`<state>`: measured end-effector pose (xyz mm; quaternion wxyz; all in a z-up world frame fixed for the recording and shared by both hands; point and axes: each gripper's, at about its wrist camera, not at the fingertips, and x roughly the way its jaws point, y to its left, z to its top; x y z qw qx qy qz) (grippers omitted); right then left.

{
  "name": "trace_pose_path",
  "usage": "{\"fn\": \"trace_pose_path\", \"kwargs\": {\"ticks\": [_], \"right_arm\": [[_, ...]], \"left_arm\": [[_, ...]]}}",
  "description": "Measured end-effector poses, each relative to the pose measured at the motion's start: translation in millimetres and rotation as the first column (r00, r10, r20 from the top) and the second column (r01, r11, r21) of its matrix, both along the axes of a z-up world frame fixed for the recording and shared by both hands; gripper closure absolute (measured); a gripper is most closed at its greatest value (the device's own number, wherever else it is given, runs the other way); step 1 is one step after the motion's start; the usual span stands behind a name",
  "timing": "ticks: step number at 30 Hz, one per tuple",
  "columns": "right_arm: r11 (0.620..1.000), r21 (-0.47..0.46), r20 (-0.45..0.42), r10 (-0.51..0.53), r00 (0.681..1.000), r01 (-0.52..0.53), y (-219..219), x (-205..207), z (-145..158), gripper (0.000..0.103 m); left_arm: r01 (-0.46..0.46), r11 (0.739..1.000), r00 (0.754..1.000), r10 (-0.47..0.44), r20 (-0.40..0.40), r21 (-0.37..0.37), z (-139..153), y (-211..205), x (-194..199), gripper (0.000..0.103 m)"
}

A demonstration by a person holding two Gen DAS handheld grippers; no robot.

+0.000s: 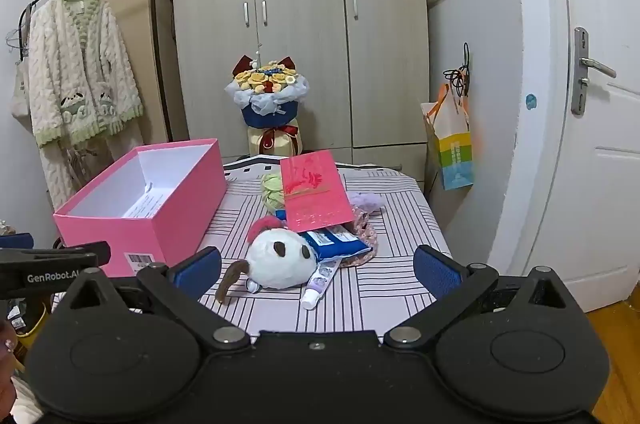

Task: Organize soft objects
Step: 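Move the left tool toward the white plush toy on the table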

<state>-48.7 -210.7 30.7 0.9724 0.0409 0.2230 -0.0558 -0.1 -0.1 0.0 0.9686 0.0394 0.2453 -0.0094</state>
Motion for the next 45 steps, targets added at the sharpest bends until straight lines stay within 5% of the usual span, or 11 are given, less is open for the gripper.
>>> {"fn": "trace_pose_path", "kwargs": {"ticks": [24,38,45], "right_arm": [[0.999,-0.033,-0.062,-0.016,0.998,0.014,3,7,-11,0.000],[0.998,-0.048,-0.072,-0.037,0.997,0.033,0,4,-9,0.000],[0.999,-0.039,-0.092,-0.032,0.995,0.029,-2,8,-14,0.000]], "left_arm": [[0.042,0.999,0.997,-0.044,-0.061,-0.034,-14,2,8,0.000],[0.078,0.995,0.997,-0.078,0.010,-0.067,-14,4,1,0.000],[0.068,0.995,0.997,-0.071,-0.044,-0.069,-18,6,4,0.000]]}}
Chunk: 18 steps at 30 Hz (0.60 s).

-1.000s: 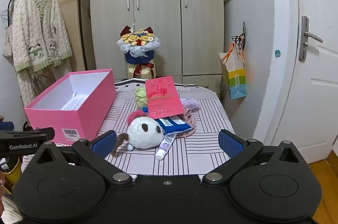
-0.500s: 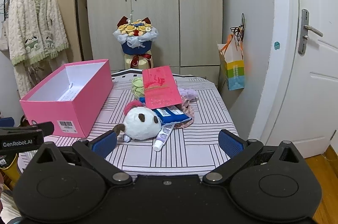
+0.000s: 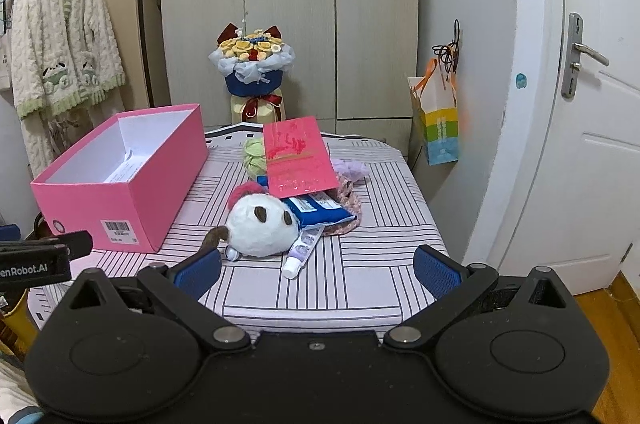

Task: Organize soft objects
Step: 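Move the left tool toward the white plush toy on the table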

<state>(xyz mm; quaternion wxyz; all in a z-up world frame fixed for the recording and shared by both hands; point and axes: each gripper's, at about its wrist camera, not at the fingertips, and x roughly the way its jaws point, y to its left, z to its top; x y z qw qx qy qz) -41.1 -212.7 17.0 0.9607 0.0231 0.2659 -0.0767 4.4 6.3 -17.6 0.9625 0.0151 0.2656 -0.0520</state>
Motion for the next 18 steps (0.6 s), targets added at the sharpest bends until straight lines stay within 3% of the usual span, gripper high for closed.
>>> {"fn": "trace_pose_path", "kwargs": {"ticks": [11,18], "right_arm": [[1.000,0.003,-0.008,-0.002,1.000,0.002,0,-1,-4,0.000],[1.000,0.003,-0.010,0.001,1.000,-0.001,-2,0,-6,0.000]], "left_arm": [[0.049,0.999,0.995,-0.051,-0.091,-0.021,-12,-2,8,0.000],[0.055,0.998,0.994,-0.056,-0.094,-0.014,-13,-4,8,0.000]]}}
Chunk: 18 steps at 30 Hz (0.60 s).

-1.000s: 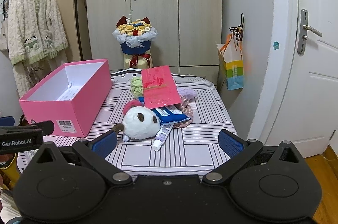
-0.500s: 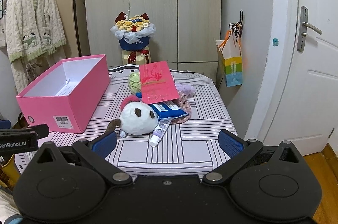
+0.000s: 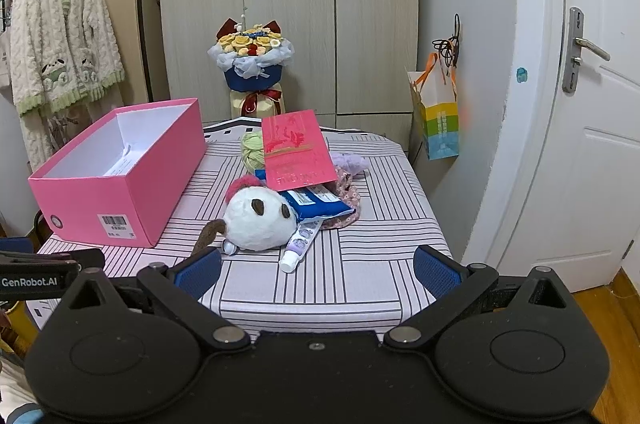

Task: Organize soft objects
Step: 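Move the left tool toward the white plush toy on the table, then close the left gripper on the white plush toy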

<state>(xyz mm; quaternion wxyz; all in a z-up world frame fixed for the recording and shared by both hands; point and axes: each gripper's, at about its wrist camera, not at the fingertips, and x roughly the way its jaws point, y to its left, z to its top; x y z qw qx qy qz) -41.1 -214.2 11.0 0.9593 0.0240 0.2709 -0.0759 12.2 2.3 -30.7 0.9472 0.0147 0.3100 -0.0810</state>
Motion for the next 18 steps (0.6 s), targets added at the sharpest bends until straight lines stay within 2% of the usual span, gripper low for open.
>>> {"fn": "trace_pose_path", "kwargs": {"ticks": [8,13,18], "right_arm": [[1.000,-0.007,-0.003,0.012,1.000,-0.012,2,0,-1,0.000],[0.999,-0.010,0.013,0.040,0.999,-0.039,3,-3,1,0.000],[0.998,-0.014,0.027,0.069,0.997,-0.069,5,-5,2,0.000]], "left_arm": [[0.017,1.000,1.000,-0.017,-0.001,-0.014,4,4,-2,0.000],[0.019,0.999,0.999,-0.017,0.044,-0.029,12,9,-13,0.000],[0.025,0.999,0.998,-0.022,0.056,-0.042,16,12,-15,0.000]]}}
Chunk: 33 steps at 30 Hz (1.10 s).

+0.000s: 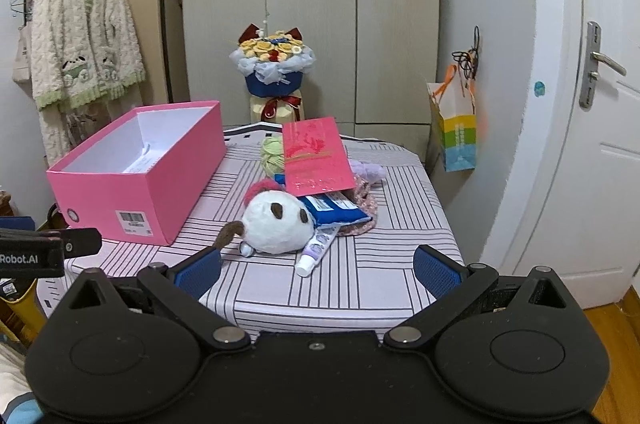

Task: Organize soft objects
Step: 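Close the left gripper on the white plush toy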

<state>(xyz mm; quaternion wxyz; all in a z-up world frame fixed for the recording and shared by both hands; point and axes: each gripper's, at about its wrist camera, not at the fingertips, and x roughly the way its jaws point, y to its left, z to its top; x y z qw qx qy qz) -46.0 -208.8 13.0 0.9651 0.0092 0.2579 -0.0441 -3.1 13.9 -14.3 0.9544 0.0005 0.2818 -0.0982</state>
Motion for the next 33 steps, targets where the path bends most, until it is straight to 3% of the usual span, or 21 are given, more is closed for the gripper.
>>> {"fn": "trace_pose_path", "kwargs": {"ticks": [9,17,21,26,30,33], "right_arm": [[0.998,0.015,0.010,0.057,0.998,-0.057,-1,3,-1,0.000],[0.991,0.038,0.053,0.129,0.990,-0.131,-12,24,-16,0.000],[0.981,0.063,0.114,0.176,0.978,-0.184,-21,41,-30,0.000],[0.972,0.023,0.051,0.231,0.972,-0.233,-20,81,-52,0.001],[0.949,-0.011,0.026,0.314,0.949,-0.314,-14,103,-68,0.003],[0.932,-0.022,0.016,0.362,0.932,-0.361,-11,117,-79,0.007]], "left_arm": [[0.026,0.999,1.000,-0.026,0.008,0.019,1,-11,1,0.001],[0.057,0.997,0.998,-0.058,0.016,0.046,-2,-28,26,0.000],[0.145,0.989,0.989,-0.145,0.020,0.030,-2,-37,46,0.001],[0.219,0.976,0.976,-0.219,0.009,0.001,-8,-52,71,0.004],[0.288,0.958,0.957,-0.288,0.029,0.007,-16,-71,86,0.006],[0.341,0.940,0.940,-0.341,-0.004,-0.036,-24,-80,105,0.006]]}}
